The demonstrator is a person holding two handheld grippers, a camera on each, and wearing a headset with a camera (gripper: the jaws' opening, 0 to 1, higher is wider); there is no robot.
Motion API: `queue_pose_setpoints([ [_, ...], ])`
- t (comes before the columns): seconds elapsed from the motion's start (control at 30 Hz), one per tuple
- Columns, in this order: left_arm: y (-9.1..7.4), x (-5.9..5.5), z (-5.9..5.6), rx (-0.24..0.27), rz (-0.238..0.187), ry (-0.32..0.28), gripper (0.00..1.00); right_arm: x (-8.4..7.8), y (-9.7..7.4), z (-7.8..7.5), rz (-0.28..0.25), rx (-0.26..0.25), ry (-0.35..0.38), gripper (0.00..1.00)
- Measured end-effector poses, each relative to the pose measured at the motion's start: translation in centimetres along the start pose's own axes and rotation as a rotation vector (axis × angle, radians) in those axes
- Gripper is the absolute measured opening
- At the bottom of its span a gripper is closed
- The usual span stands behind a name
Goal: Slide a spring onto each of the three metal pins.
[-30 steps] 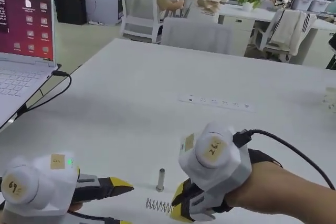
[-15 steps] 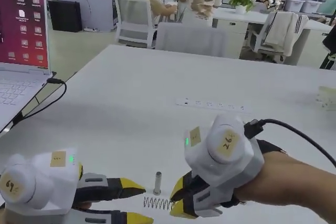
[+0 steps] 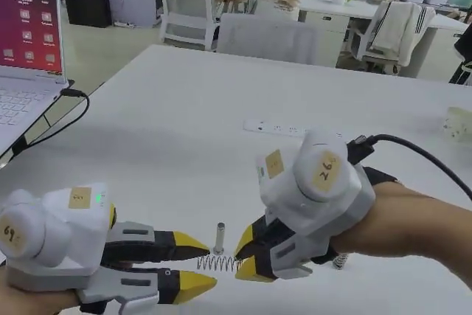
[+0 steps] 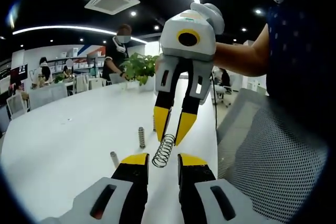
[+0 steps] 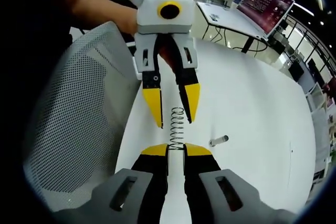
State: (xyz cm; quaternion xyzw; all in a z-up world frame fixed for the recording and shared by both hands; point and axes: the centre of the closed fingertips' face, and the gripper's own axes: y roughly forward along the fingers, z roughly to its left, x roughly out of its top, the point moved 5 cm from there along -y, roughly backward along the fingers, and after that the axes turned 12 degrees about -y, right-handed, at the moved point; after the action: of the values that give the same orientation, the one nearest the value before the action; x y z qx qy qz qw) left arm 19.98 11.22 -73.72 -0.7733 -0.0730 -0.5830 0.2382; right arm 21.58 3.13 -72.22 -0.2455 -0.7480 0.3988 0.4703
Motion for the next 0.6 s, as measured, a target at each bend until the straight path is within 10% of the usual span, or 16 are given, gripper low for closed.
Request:
queue_pose_setpoints([
  [0.6, 0.1, 0.51, -0.18, -0.026, -0.019, 0.017, 0.07, 0.59, 0.01, -0.18, 0.005, 0.005, -0.014, 0.08],
])
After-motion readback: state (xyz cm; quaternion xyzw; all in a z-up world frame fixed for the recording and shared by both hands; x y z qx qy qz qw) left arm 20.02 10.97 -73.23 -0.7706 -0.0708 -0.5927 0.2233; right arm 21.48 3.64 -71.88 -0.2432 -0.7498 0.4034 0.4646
